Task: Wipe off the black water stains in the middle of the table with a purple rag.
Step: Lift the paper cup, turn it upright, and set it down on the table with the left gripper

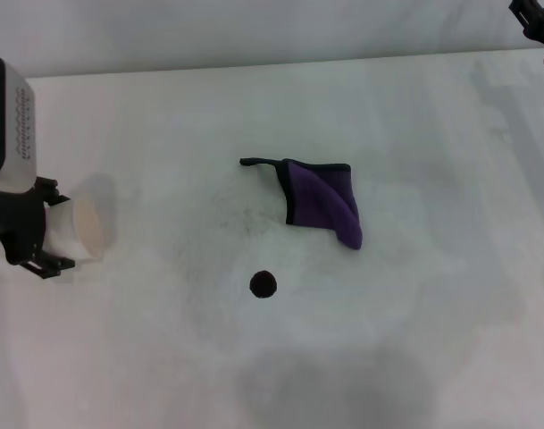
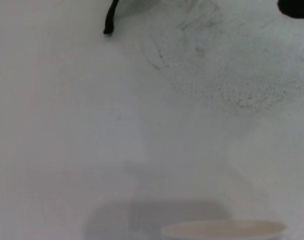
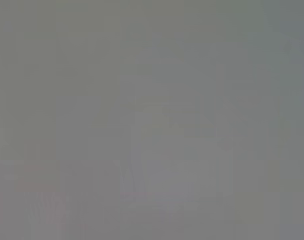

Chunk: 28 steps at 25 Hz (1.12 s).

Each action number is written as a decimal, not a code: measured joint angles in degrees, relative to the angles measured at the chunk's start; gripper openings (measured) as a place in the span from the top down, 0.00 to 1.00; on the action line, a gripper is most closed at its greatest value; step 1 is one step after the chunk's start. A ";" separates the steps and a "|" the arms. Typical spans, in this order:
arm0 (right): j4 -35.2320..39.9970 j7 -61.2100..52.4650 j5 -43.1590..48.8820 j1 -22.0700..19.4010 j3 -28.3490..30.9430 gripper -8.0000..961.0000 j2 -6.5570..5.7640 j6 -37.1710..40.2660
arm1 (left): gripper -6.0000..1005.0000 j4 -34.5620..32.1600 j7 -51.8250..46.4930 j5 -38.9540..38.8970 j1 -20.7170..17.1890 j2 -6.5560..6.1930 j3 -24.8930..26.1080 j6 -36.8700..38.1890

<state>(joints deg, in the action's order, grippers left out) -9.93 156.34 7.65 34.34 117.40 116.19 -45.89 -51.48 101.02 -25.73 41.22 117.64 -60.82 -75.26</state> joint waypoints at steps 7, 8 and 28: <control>-0.17 0.00 0.00 -0.08 0.01 0.15 -0.05 0.00 | 0.13 0.27 -0.47 0.15 0.49 0.41 -0.01 0.78; -0.19 0.01 0.00 -0.09 0.02 0.15 -0.05 0.01 | 0.13 0.30 -0.51 0.32 0.50 0.51 -0.06 0.87; -0.26 -0.05 -0.10 -0.52 0.02 0.15 -0.23 -0.03 | 0.20 -0.11 -2.99 -0.25 0.07 1.19 -1.36 2.05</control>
<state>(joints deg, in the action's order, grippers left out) -10.20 156.29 7.55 33.83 117.42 115.96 -45.92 -51.59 98.03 -25.97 41.29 118.83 -62.18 -73.22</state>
